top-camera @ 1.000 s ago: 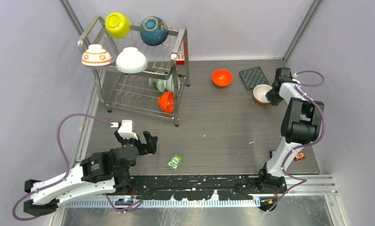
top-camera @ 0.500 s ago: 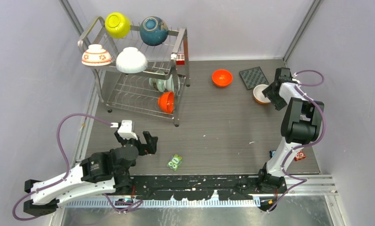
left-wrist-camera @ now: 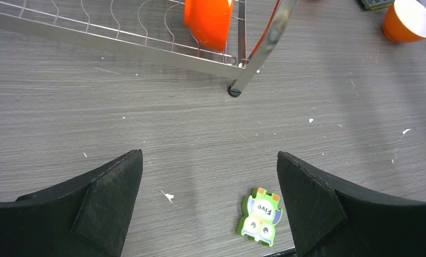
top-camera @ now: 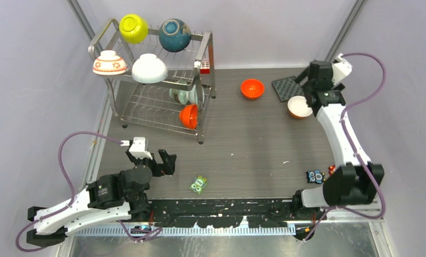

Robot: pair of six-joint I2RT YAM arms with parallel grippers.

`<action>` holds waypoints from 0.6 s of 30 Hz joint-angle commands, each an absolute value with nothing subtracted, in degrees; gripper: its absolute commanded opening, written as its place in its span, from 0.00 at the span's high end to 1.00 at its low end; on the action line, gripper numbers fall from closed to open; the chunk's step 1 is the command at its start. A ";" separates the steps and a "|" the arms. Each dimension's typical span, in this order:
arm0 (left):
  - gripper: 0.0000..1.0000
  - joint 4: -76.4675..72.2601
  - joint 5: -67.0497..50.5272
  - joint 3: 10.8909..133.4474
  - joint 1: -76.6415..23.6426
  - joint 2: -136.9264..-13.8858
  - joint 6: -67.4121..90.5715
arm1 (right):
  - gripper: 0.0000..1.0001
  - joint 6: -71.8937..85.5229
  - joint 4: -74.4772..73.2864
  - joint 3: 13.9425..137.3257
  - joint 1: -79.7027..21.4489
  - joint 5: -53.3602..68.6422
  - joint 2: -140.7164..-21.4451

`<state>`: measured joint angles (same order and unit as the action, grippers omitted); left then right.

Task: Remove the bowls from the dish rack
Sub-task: Place the bowl at the center of the board, then pick up the bowl from the dish rack.

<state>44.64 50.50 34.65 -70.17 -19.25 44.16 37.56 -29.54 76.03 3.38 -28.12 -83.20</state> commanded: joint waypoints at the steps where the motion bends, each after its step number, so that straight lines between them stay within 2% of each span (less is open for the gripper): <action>1: 0.03 43.90 54.12 37.71 -70.46 -19.17 41.09 | 0.02 31.06 -22.13 75.89 -8.00 -32.58 -73.78; 10: 0.01 41.75 57.30 40.38 -70.42 -23.98 33.98 | 0.04 26.37 -17.07 65.06 -25.73 -22.15 -57.43; 18: 0.00 32.92 51.19 43.32 -70.43 -35.46 22.14 | 0.05 34.49 -14.67 50.69 -30.92 -5.27 -49.99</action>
<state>40.14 53.28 39.77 -70.17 -29.56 28.91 29.61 -17.91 57.34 -29.95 -14.57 -52.40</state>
